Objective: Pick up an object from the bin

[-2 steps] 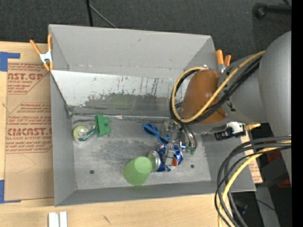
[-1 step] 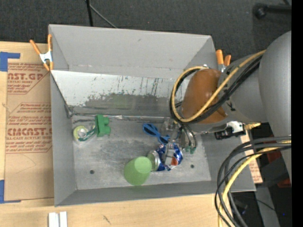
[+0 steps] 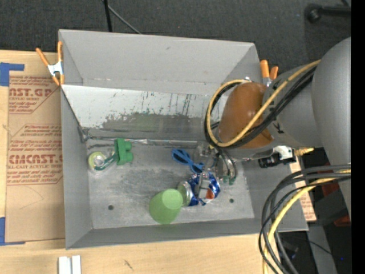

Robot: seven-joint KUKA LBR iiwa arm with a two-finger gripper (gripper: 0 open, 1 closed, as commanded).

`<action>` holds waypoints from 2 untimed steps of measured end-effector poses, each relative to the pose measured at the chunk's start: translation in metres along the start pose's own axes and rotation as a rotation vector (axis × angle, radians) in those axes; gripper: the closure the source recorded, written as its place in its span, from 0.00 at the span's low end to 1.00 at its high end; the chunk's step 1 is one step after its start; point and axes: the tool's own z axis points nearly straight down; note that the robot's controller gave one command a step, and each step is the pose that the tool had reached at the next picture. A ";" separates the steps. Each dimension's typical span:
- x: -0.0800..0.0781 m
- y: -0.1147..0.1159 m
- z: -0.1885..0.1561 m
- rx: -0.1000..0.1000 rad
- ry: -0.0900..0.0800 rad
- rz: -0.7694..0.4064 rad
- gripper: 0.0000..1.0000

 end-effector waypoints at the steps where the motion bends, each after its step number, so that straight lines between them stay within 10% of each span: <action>1: -0.001 0.000 -0.001 -0.001 -0.003 0.000 0.00; 2: -0.001 0.001 -0.004 -0.001 0.003 -0.001 1.00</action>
Offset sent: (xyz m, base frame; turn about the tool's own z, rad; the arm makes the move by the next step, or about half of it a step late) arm 0.0000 0.0000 0.0000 0.0000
